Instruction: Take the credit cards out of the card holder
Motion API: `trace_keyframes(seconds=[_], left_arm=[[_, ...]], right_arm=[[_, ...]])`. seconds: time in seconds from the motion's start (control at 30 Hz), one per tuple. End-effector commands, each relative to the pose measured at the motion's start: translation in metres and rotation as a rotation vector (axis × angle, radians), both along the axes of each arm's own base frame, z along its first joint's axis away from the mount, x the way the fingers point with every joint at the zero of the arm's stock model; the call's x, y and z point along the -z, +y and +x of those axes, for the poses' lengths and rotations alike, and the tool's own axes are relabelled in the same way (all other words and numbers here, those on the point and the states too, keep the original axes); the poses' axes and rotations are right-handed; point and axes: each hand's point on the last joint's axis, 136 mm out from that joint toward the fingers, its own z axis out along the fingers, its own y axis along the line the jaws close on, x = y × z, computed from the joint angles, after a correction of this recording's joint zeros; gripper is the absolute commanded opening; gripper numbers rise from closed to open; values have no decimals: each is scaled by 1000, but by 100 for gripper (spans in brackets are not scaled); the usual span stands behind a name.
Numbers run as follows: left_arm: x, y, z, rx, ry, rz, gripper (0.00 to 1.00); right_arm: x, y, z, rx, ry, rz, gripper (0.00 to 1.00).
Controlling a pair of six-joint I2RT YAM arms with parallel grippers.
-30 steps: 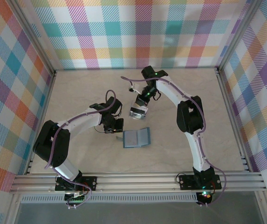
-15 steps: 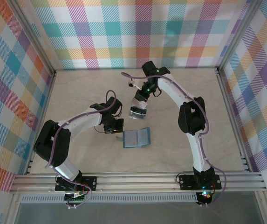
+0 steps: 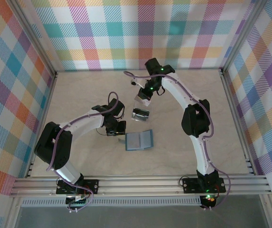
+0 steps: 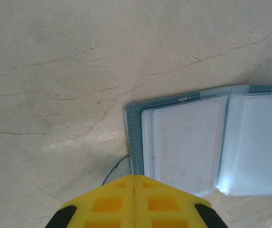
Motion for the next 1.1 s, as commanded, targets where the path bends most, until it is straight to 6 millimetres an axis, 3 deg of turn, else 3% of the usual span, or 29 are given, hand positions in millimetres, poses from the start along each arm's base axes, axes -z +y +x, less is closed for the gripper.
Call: trace_keyframes(seconds=[0.0, 0.33, 0.43, 0.7, 0.9, 1.07], left_arm=[[0, 2, 1, 7, 18, 2, 7], [0, 3, 0, 5, 16, 5, 7], [1, 5, 0, 4, 16, 9, 7], [0, 5, 1, 1, 10, 12, 7], [1, 4, 2, 0, 8, 9, 7], [0, 3, 4, 0, 0, 6, 7]], right_arm=[[25, -1, -16, -56, 85, -58, 0], [38, 6, -15, -67, 88, -65, 7], [37, 5, -9, -46, 61, -76, 21], [-2, -7, 7, 110, -114, -110, 31], [-27, -22, 3, 293, -156, -86, 37], [-21, -30, -13, 488, -54, -15, 42]])
